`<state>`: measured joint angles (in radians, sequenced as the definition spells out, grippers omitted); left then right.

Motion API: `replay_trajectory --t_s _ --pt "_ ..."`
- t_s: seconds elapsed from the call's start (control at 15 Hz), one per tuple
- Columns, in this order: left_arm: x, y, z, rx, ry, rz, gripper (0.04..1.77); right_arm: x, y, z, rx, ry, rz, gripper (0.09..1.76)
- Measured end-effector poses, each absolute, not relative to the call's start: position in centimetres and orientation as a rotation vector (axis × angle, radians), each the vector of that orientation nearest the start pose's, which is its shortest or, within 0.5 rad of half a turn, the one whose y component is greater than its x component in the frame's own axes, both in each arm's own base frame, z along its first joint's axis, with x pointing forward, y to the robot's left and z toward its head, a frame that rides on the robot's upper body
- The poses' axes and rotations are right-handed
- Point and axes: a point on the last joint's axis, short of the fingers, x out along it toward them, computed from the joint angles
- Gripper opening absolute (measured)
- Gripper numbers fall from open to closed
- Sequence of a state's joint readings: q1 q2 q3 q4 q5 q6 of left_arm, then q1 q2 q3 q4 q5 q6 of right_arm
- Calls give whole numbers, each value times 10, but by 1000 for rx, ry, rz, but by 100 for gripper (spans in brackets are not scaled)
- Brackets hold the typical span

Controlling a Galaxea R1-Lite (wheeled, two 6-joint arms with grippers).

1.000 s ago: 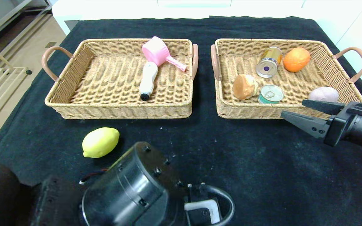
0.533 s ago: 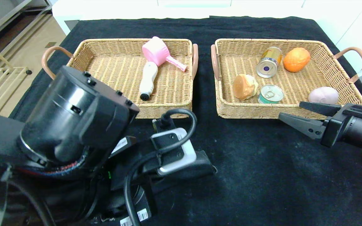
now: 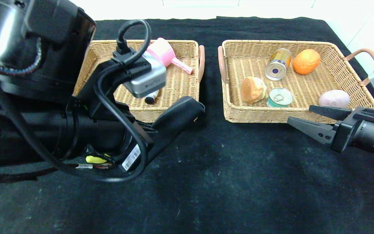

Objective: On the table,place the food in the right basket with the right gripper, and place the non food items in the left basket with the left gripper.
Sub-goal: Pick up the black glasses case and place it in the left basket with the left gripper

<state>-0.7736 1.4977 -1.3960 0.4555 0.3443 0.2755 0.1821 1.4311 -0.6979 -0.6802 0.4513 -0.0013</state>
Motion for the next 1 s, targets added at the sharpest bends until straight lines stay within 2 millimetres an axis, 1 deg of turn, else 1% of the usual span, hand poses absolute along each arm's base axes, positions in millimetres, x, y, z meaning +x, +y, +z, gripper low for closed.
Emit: replay_trajectory --t_s 0.2,0.67,0.8,1.0 --pt "202 -157 317 467 384 -389 17 233 53 231 6 53 633 171" --pt "273 -134 344 344 240 -165 17 233 52 231 6 50 630 171" --pt "294 -127 348 322 184 -110 16 233 52 231 5 50 630 171" --pt "314 -120 350 310 166 -62 16 234 52 231 6 52 630 171"
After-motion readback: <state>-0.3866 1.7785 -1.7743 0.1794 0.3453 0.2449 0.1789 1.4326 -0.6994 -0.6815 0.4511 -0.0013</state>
